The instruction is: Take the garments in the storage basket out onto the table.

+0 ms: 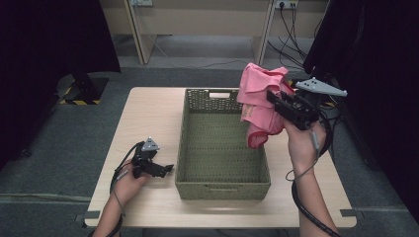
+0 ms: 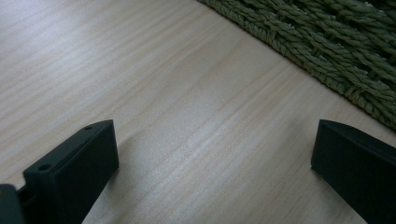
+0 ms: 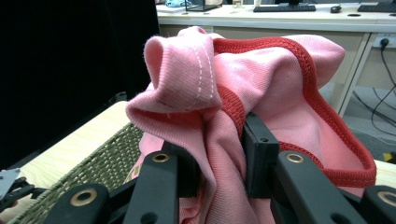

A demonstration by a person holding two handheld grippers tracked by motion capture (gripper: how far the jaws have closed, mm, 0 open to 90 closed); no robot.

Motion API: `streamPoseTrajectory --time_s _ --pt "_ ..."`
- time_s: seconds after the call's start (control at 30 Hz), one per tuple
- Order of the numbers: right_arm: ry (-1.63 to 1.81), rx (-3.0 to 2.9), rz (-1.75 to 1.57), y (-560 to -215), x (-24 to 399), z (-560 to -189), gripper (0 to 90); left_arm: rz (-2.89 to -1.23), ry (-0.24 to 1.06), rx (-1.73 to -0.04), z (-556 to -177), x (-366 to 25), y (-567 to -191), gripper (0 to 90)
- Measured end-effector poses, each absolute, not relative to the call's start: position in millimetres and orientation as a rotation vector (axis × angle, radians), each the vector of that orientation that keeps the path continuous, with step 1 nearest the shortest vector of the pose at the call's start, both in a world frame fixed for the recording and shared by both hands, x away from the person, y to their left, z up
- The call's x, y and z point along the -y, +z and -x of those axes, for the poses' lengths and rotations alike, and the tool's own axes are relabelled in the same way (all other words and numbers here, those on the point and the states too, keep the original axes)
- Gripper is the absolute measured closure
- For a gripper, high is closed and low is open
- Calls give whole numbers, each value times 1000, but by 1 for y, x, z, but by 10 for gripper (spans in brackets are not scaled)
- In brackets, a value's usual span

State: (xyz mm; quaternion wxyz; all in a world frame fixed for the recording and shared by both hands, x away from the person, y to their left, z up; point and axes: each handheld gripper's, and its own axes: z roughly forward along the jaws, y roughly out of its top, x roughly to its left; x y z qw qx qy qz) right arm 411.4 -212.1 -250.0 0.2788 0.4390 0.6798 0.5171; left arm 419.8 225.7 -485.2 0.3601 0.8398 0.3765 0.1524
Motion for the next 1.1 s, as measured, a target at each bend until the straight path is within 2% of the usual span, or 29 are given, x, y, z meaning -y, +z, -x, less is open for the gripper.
streamPoseTrajectory --time_s 1.1 --pt "1390 -1740 -1178 -242 257 -394 708 -2165 394 -971 -420 -226 -485 0"
